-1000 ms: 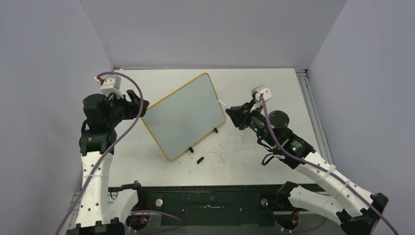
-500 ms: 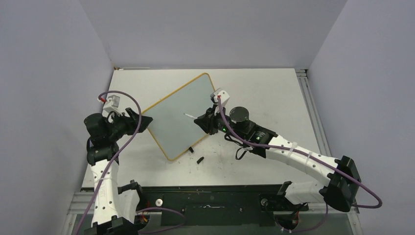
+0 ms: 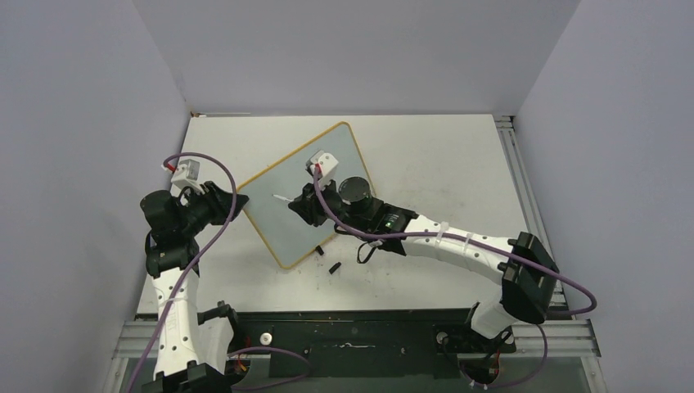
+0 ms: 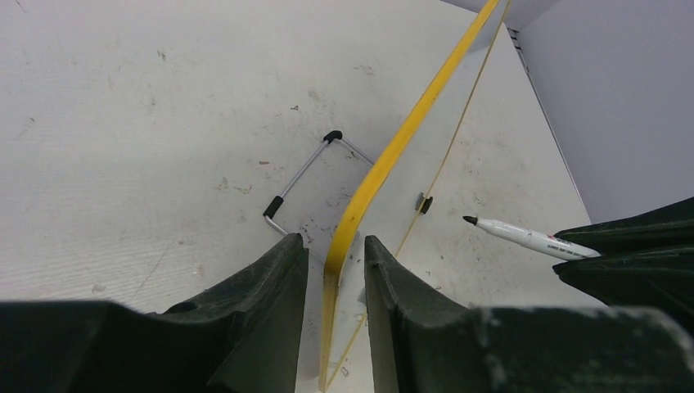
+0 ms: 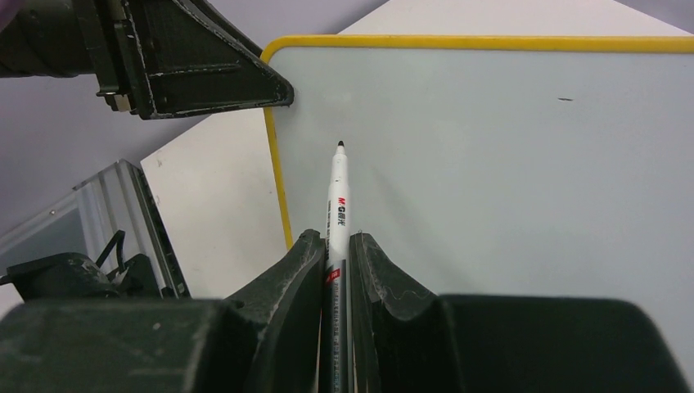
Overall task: Write a sentence on the whiteboard
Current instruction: Hold the whiteboard on the whiteboard stand, then write a sentence on the whiteboard.
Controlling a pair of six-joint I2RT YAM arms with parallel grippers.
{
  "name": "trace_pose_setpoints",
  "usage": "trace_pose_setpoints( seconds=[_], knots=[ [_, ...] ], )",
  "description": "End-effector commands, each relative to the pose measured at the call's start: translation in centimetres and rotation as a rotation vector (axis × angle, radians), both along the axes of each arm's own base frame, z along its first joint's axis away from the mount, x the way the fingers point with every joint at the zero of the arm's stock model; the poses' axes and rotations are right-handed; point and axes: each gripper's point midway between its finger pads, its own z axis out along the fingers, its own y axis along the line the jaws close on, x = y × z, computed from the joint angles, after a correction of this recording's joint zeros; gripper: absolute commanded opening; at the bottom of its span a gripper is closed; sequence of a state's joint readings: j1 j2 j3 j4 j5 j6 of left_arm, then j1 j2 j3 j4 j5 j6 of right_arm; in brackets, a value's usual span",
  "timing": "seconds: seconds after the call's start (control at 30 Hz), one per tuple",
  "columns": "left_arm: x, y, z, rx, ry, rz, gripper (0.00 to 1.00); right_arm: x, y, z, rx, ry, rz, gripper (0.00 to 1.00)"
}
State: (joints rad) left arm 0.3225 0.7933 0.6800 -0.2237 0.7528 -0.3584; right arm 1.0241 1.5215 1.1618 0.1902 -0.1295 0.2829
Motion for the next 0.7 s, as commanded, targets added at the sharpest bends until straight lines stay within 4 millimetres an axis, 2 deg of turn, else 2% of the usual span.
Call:
trace_pose_setpoints(
  seconds=[0.0, 0.3, 0.67],
  knots=[
    [0.6, 0.8, 1.6, 0.052, -0.057, 0.028, 0.29, 0.6, 2.1, 4.1, 0.088, -0.097, -0.002, 0.05],
    [0.6, 1.2, 1.5, 0.072, -0.048, 0.051, 0.23, 0.5, 4.3, 3.8, 0.082, -0.118, 0.011, 0.05],
    [0.5, 0.9, 1.4, 0.072, -0.052, 0.036, 0.08, 0.5, 6.2, 3.7, 0.078, -0.134, 0.019, 0.05]
  ],
)
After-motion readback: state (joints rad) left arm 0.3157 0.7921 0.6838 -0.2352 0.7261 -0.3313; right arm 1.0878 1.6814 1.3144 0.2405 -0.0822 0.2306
